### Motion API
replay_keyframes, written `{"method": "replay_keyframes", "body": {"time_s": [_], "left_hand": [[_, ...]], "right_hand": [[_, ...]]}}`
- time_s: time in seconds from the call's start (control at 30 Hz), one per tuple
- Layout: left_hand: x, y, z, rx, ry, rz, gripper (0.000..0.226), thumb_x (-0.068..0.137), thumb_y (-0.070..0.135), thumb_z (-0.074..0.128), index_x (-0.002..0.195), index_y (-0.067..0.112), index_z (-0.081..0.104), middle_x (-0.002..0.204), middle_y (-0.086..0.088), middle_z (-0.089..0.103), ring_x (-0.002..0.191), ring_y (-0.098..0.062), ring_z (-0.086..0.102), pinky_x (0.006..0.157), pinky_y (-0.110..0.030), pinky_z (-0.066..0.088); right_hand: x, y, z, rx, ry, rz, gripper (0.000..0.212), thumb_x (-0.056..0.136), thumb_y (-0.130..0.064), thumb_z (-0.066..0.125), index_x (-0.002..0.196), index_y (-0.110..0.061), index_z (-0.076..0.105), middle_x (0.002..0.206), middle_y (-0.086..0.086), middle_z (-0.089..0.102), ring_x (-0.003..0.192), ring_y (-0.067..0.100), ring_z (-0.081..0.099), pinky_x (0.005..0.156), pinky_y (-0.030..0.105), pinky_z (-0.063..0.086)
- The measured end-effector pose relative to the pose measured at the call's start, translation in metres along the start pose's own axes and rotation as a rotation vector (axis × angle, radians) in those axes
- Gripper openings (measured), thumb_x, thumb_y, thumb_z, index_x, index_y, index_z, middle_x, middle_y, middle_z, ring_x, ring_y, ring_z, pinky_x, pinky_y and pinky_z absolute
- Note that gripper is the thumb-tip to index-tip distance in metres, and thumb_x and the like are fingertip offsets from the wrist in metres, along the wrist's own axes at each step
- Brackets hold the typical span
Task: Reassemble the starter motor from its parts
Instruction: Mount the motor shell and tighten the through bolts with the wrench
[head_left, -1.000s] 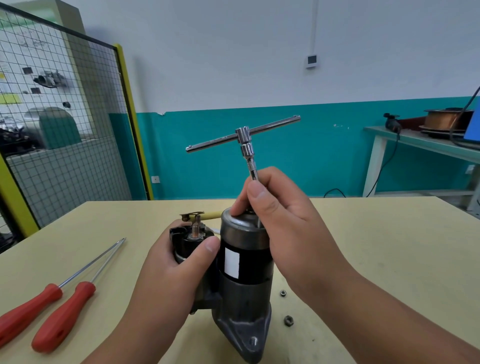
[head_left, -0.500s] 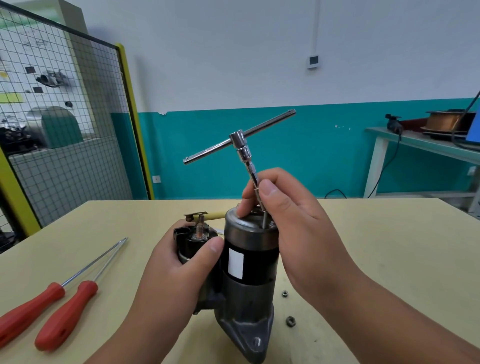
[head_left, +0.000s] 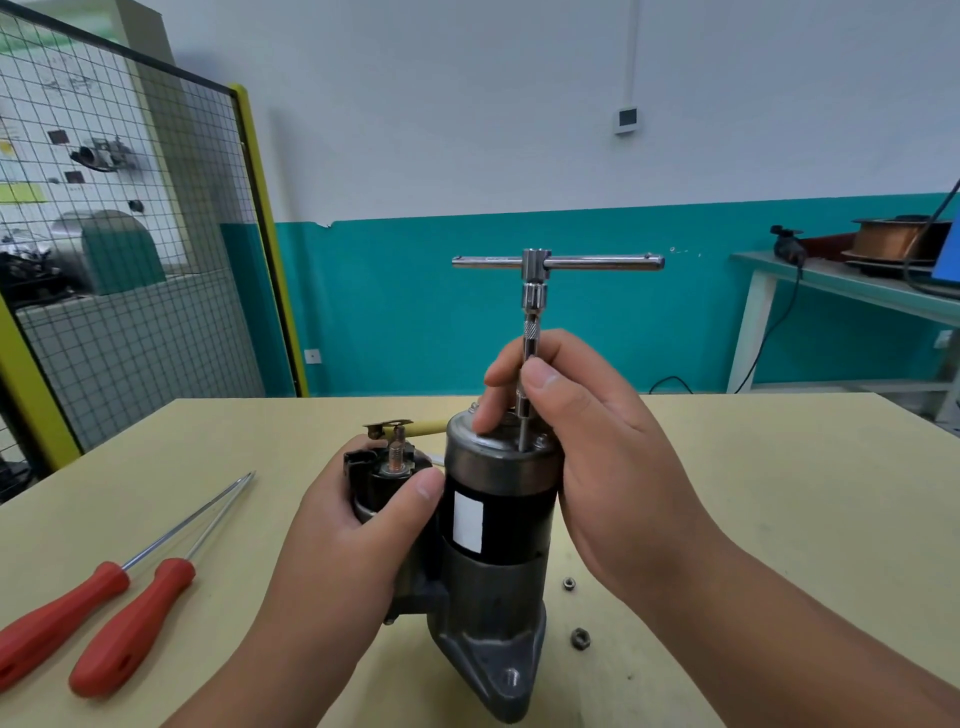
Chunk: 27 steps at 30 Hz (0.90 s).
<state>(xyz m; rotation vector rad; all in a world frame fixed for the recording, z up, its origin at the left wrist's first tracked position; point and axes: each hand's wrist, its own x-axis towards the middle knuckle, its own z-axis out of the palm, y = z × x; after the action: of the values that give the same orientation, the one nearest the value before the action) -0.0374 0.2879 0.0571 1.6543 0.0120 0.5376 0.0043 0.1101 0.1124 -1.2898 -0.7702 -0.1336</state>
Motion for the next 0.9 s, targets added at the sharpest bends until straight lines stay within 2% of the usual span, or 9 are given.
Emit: {"method": "replay_keyframes", "body": {"time_s": [0.23, 0.3, 0.5, 0.63, 0.73, 0.9], "left_hand": [[0.0000, 0.0020, 0.0002, 0.022, 0.009, -0.011, 0.046, 0.060, 0.070, 0.067, 0.098, 0.046, 0.075, 0.087, 0.011, 0.078, 0.079, -0.010, 0.076, 0.050, -0.022, 0.055], [-0.0010, 0.0025, 0.0005, 0.003, 0.010, -0.020, 0.045, 0.059, 0.069, 0.068, 0.096, 0.044, 0.075, 0.085, 0.010, 0.078, 0.076, -0.011, 0.075, 0.045, -0.022, 0.054], [-0.0014, 0.0048, 0.0014, -0.014, 0.004, -0.023, 0.044, 0.060, 0.067, 0.070, 0.095, 0.041, 0.076, 0.083, 0.008, 0.077, 0.073, -0.012, 0.075, 0.044, -0.024, 0.053], [-0.0018, 0.0045, 0.0014, -0.009, 0.002, -0.029, 0.044, 0.060, 0.067, 0.070, 0.095, 0.040, 0.076, 0.079, 0.007, 0.076, 0.065, -0.014, 0.073, 0.038, -0.023, 0.048], [-0.0014, 0.0049, 0.0010, -0.009, 0.004, -0.026, 0.042, 0.059, 0.067, 0.070, 0.093, 0.041, 0.076, 0.080, 0.009, 0.076, 0.067, -0.013, 0.073, 0.040, -0.023, 0.049], [-0.0005, 0.0034, 0.0014, -0.011, 0.008, -0.045, 0.044, 0.058, 0.067, 0.071, 0.095, 0.044, 0.075, 0.082, 0.008, 0.077, 0.071, -0.020, 0.076, 0.039, -0.027, 0.051]], "right_hand": [[0.0004, -0.0004, 0.0010, 0.020, 0.013, -0.034, 0.017, 0.100, -0.031, 0.053, 0.091, -0.028, 0.067, 0.082, -0.001, 0.068, 0.081, 0.012, 0.065, 0.082, 0.027, 0.055], [-0.0003, 0.0000, 0.0020, 0.013, 0.022, -0.056, 0.014, 0.099, -0.029, 0.055, 0.090, -0.027, 0.064, 0.080, -0.002, 0.068, 0.080, 0.011, 0.064, 0.081, 0.024, 0.053], [-0.0007, -0.0016, 0.0028, -0.001, 0.004, -0.054, 0.015, 0.101, -0.031, 0.053, 0.094, -0.025, 0.065, 0.079, -0.002, 0.067, 0.078, 0.010, 0.063, 0.078, 0.019, 0.053], [-0.0017, -0.0002, 0.0016, 0.013, -0.001, -0.035, 0.021, 0.103, -0.038, 0.051, 0.094, -0.028, 0.067, 0.083, 0.001, 0.068, 0.081, 0.012, 0.064, 0.079, 0.025, 0.055], [-0.0015, 0.0010, 0.0003, 0.060, 0.000, -0.013, 0.029, 0.099, -0.049, 0.048, 0.095, -0.030, 0.069, 0.086, 0.004, 0.069, 0.083, 0.016, 0.065, 0.080, 0.033, 0.055], [-0.0012, 0.0017, -0.0003, 0.048, 0.002, -0.014, 0.028, 0.097, -0.047, 0.050, 0.094, -0.029, 0.070, 0.084, 0.002, 0.069, 0.082, 0.016, 0.065, 0.079, 0.032, 0.056]]}}
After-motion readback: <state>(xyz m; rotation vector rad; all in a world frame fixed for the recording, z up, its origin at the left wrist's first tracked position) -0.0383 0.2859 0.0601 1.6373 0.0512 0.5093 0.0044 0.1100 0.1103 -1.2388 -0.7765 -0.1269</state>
